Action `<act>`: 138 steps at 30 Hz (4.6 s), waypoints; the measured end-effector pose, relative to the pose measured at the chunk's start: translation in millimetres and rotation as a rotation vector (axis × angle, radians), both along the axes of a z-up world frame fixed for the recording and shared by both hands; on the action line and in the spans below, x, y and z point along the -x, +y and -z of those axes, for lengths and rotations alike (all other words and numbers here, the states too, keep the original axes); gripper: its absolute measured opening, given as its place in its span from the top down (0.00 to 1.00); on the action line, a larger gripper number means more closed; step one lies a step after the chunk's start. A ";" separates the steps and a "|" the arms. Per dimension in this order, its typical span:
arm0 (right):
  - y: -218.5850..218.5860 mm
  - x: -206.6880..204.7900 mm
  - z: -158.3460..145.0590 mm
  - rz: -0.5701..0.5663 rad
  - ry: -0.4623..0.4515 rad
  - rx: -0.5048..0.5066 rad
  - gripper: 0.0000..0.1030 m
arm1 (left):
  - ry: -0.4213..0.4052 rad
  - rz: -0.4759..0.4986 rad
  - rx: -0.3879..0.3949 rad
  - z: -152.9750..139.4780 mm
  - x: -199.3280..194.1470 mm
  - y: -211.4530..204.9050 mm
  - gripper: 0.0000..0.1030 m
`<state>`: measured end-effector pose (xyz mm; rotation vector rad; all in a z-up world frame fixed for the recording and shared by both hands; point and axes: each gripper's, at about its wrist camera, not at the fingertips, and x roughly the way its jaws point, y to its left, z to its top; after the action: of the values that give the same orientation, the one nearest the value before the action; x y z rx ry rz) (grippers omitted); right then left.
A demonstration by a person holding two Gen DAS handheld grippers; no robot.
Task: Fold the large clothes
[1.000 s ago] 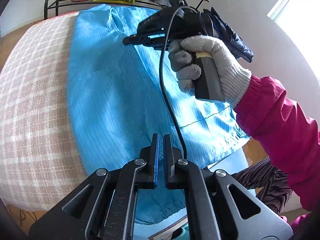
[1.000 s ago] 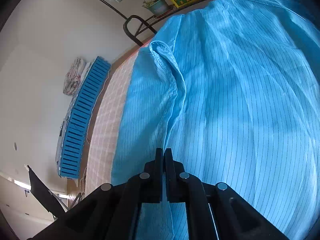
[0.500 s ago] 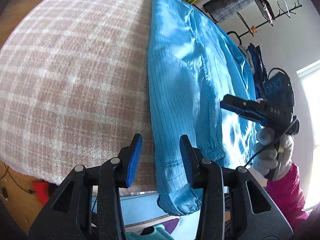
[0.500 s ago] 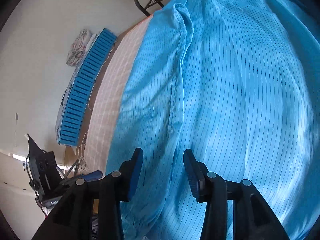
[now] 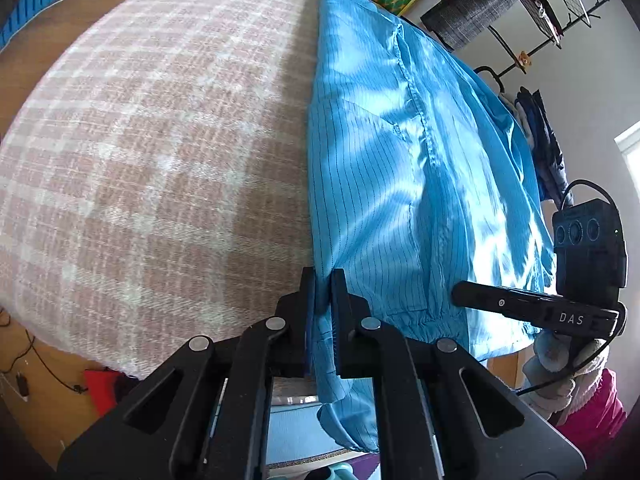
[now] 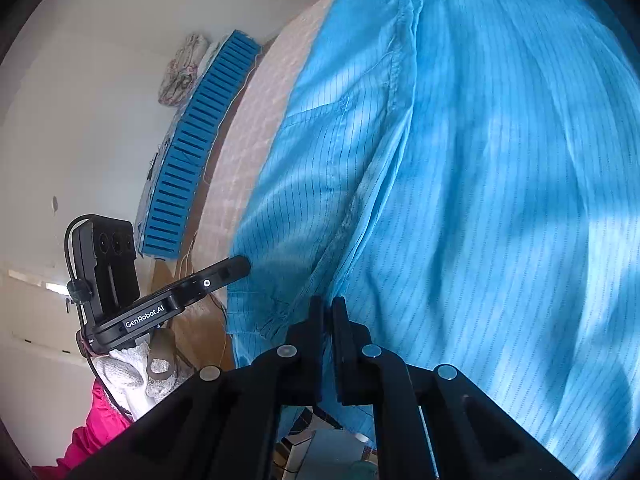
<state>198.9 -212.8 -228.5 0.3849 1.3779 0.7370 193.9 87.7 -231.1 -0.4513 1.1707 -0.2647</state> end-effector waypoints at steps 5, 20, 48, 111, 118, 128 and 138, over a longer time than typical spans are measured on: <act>15.4 -2.7 9.7 -0.031 0.016 -0.003 0.99 | 0.006 -0.001 -0.097 7.1 -5.7 -4.6 0.95; 18.4 28.4 -35.6 -0.101 -0.318 0.135 0.76 | -0.098 0.144 -0.043 -17.1 6.5 -48.4 0.95; -207.0 45.4 -102.4 0.351 -0.512 0.360 0.48 | -0.275 0.233 -0.039 -110.9 -7.6 -130.5 0.44; -92.5 101.5 -44.8 -0.362 -0.557 0.388 0.93 | -0.133 0.151 -0.007 -58.4 -73.5 -160.0 0.43; -116.1 107.9 -69.4 -0.329 -0.536 0.284 0.67 | -0.033 0.194 0.035 -33.1 -73.0 -176.0 0.43; -210.1 72.1 -84.2 0.086 -0.423 0.144 0.49 | 0.061 0.223 0.059 -5.3 -66.7 -183.6 0.43; -236.5 24.8 -23.8 0.285 -0.157 0.042 0.88 | 0.022 0.312 0.021 -4.4 -58.3 -194.2 0.98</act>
<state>174.1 -449.3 -204.7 0.4691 1.1590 0.4913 252.3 -106.4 -226.7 -0.2887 1.2595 -0.5425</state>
